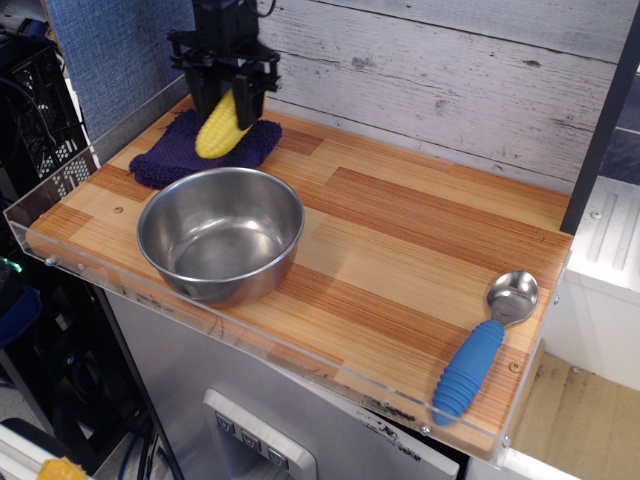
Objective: Move the piece of corn out of the steel pan.
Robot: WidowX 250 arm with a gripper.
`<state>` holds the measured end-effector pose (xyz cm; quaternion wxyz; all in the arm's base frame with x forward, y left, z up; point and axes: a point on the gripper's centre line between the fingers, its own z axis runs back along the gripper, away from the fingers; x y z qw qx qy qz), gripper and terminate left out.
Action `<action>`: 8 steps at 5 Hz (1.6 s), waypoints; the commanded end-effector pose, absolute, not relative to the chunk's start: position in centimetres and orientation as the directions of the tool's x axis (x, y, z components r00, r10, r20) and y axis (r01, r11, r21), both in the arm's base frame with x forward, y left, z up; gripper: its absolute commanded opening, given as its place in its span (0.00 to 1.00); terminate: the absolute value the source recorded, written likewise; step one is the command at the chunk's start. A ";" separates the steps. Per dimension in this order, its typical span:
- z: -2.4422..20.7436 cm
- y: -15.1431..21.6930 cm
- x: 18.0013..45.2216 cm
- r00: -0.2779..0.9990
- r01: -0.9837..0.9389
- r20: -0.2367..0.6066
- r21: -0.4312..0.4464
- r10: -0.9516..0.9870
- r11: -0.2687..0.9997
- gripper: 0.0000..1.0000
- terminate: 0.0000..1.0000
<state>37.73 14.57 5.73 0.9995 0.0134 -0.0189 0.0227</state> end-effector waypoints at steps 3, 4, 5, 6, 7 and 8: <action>7.5 16.6 37.0 1.000 -0.026 0.016 0.107 0.024 0.994 0.00 0.00; 7.1 16.9 36.7 1.000 -0.013 -0.012 0.122 0.014 0.992 0.00 0.00; 6.7 17.4 36.5 0.999 -0.024 -0.039 0.105 0.028 0.994 1.00 0.00; 6.7 17.5 36.4 0.998 -0.027 -0.046 0.100 0.032 0.995 1.00 0.00; 8.2 16.9 36.2 1.000 -0.019 -0.004 0.096 0.019 0.995 1.00 0.00; 11.9 15.1 35.8 0.994 0.001 0.109 0.107 -0.013 0.994 1.00 0.00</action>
